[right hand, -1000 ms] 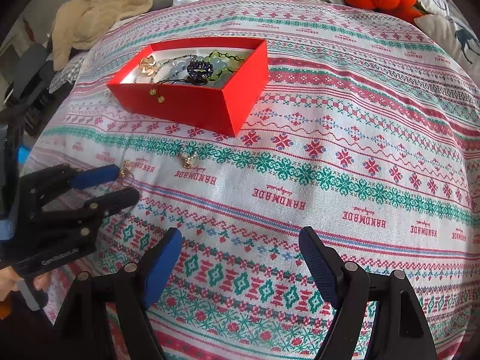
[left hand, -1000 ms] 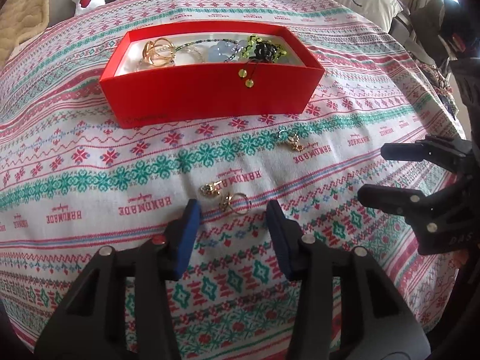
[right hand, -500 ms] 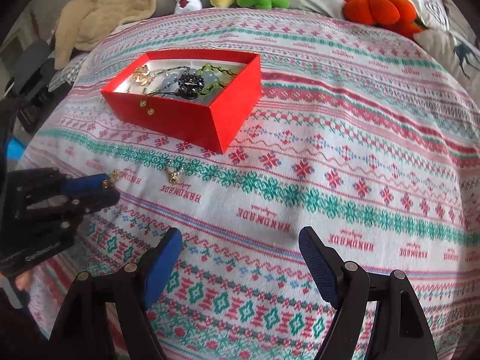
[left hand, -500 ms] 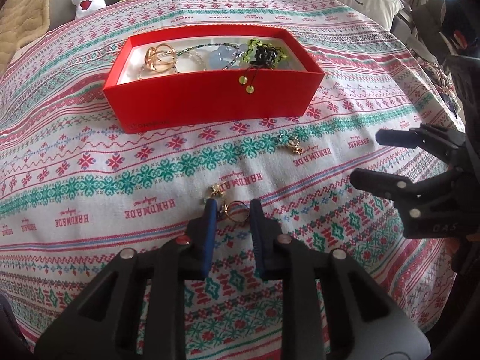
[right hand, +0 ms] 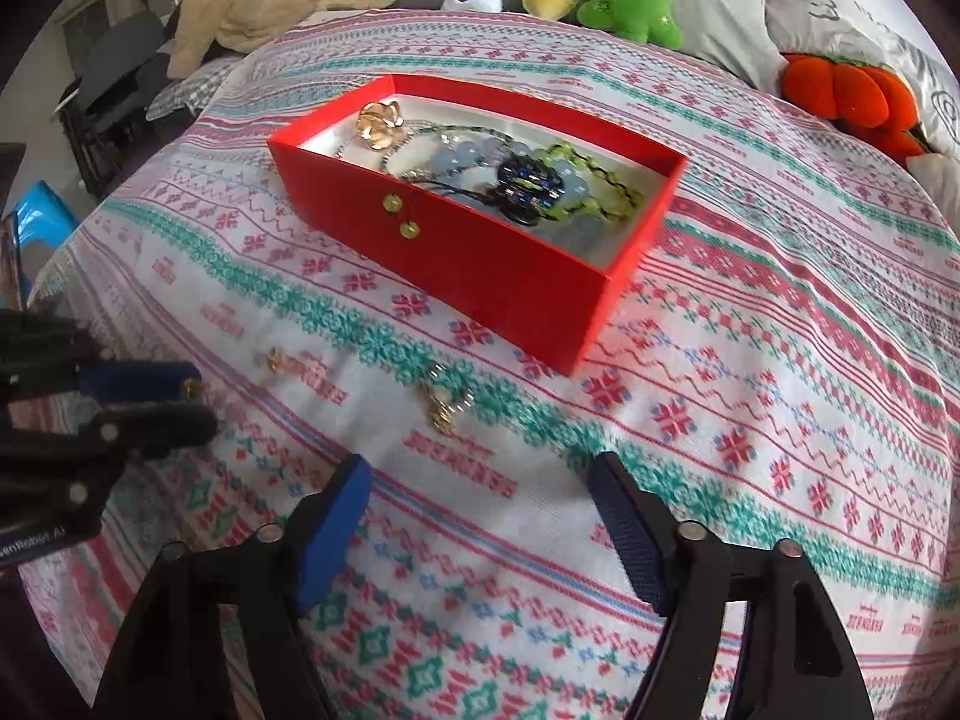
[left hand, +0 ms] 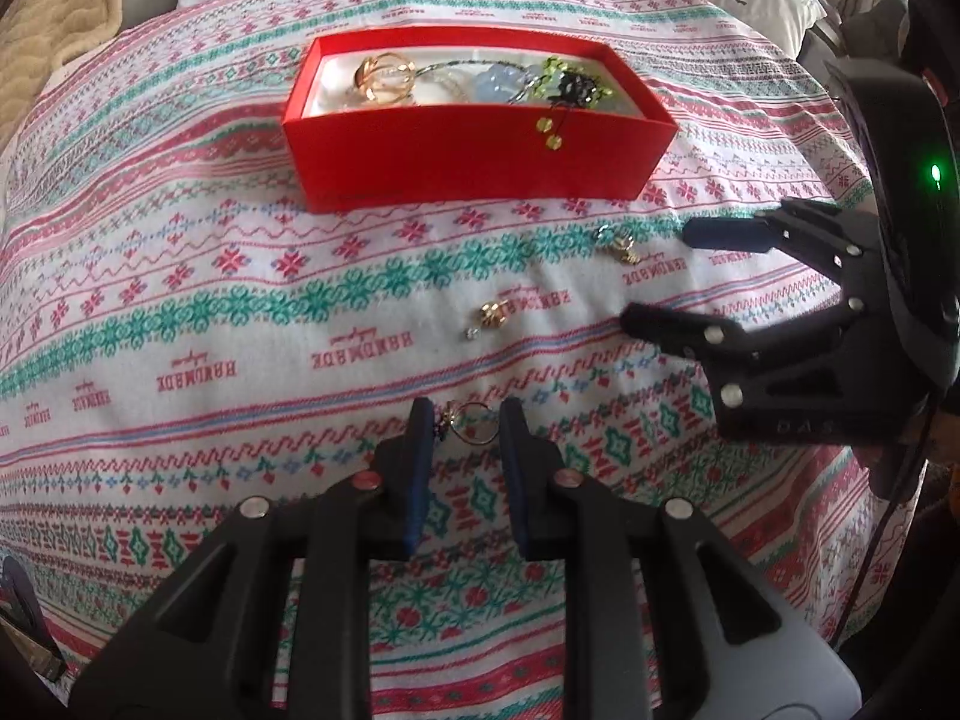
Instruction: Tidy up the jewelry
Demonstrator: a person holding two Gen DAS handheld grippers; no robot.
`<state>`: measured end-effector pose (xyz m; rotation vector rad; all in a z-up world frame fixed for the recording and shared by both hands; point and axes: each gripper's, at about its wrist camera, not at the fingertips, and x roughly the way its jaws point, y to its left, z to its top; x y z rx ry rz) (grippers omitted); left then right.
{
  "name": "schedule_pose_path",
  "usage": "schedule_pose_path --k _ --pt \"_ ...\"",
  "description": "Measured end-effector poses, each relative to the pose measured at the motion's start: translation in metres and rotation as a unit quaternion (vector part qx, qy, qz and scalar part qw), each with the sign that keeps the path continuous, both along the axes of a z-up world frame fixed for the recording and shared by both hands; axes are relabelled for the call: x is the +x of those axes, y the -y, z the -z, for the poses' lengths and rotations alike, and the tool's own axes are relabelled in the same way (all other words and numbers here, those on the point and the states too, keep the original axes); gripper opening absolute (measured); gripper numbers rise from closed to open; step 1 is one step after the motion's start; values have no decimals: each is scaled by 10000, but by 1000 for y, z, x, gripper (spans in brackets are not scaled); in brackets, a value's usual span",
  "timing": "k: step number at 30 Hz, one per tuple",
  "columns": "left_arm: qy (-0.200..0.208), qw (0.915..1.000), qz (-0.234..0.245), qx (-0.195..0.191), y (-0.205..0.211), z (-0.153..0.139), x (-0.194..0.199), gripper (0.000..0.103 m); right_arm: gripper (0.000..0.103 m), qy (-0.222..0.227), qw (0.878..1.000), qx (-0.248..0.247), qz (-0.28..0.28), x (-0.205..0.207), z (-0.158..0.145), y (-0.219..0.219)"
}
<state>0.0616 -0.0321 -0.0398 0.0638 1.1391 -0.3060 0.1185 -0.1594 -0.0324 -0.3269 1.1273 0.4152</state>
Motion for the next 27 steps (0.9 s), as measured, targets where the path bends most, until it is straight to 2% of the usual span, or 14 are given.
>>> schedule_pose_path --k 4,6,9,16,24,27 --pt "-61 9999 -70 -78 -12 0 -4 24 58 -113 9996 263 56 7 0 -7" --pt "-74 9999 -97 -113 -16 0 -6 24 57 -200 9988 411 200 13 1 -8" --pt "-107 9997 -118 -175 -24 -1 -10 24 50 -259 9974 511 439 19 2 -7" --pt "-131 9997 -104 -149 -25 -2 -9 24 30 -145 9973 327 644 21 2 -10" --pt "-136 9998 -104 -114 -19 -1 -6 24 18 -100 9980 249 576 21 5 -25" --pt "-128 9998 -115 -115 -19 -1 -5 24 17 -124 9978 299 582 19 5 -22"
